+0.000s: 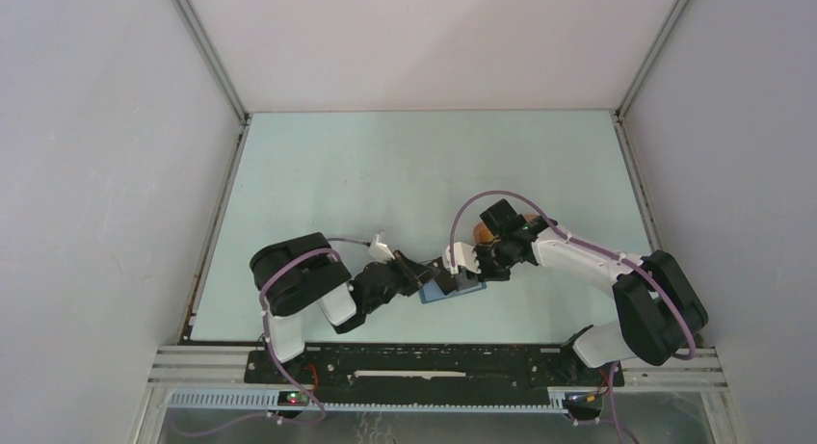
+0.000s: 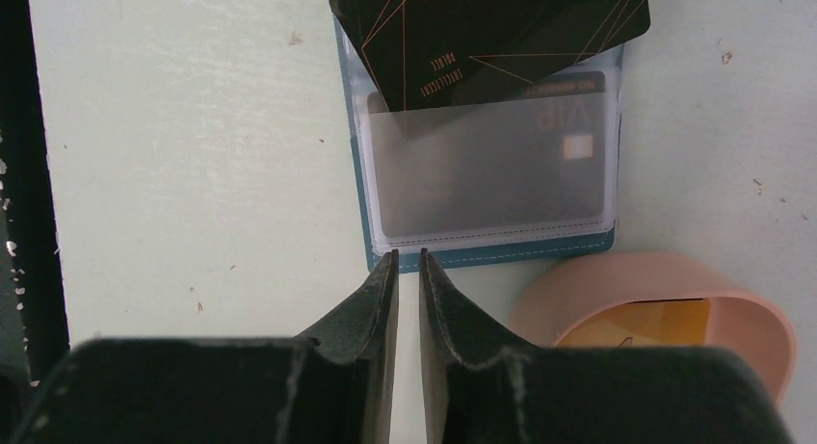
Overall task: Put the credit cards into the card holder
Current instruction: Insert the credit card into the storage box.
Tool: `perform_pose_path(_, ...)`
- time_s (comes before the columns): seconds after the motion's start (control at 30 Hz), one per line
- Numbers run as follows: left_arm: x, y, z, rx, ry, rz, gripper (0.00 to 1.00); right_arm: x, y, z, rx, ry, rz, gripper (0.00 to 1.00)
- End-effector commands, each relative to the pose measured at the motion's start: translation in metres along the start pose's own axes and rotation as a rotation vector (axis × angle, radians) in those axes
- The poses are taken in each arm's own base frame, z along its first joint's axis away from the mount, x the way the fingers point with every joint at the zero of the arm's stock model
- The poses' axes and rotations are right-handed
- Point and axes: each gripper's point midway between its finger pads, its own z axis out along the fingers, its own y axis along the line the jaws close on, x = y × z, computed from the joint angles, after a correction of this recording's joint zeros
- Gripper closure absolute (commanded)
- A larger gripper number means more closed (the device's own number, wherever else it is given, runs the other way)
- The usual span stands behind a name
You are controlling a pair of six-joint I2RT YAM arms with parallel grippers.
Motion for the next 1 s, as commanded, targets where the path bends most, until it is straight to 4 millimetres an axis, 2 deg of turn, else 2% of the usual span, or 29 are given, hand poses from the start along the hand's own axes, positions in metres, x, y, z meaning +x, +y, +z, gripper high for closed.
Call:
perform_pose_path(0.0, 0.003, -0.004, 0.005, 0.01, 0.023, -0.02, 1.0, -0.007, -0.002, 0.0, -0.003, -0.009, -0.014, 0.79)
perform_pose_path(0.43, 0.014, 0.0, 0.017, -0.034, 0.104, -0.027, 1.0, -0.007, -0.002, 0.0, -0.003, -0.008, -0.017, 0.8)
perform_pose_path(0.73, 0.015, 0.013, 0.013, -0.097, 0.107, -0.056, 0.98, -0.008, -0.002, 0.0, -0.003, -0.009, -0.019, 0.79)
perform_pose_path(0.97, 0.018, 0.011, 0.018, -0.095, 0.132, -0.068, 0.98, -0.008, -0.001, -0.001, -0.002, -0.008, -0.021, 0.79)
